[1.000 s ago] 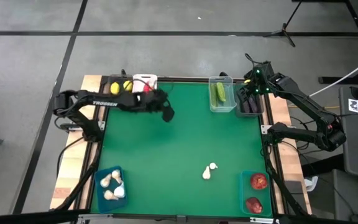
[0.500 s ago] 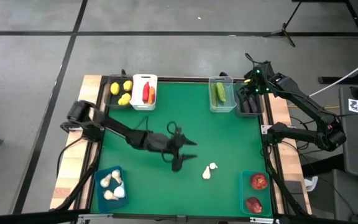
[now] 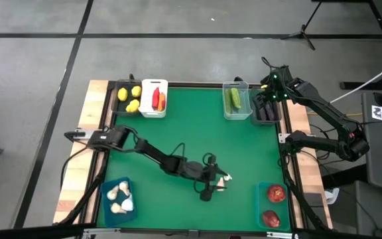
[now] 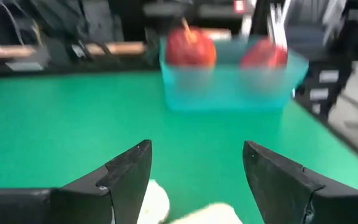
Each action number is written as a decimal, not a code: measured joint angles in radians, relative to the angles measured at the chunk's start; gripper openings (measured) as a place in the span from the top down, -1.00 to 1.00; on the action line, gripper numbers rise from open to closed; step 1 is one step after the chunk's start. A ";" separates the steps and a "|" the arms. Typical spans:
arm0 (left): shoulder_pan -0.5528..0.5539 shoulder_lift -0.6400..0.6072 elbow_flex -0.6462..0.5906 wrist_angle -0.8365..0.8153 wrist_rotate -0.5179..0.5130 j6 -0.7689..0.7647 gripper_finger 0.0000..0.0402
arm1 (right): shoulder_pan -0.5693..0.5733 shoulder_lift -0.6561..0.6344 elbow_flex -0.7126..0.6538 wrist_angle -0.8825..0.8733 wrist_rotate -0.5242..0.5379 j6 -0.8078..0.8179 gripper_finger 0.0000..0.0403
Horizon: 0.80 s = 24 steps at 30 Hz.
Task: Sort produce into baskets
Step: Put the garlic into the blue bin
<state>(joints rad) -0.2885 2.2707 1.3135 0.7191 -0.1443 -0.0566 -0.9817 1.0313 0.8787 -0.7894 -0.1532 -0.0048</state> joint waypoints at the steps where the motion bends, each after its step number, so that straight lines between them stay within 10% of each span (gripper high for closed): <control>1: -0.002 0.012 0.020 -0.036 0.010 0.001 -0.24 | 0.000 0.000 0.000 0.000 -0.001 0.000 -0.31; 24: -0.030 0.109 0.054 -0.150 0.000 -0.064 -0.23 | 0.000 0.000 -0.084 0.041 -0.008 0.000 -0.31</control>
<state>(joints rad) -0.3183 2.3800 1.3680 0.5686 -0.1442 -0.1209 -0.9821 1.0313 0.7944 -0.7483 -0.1612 -0.0048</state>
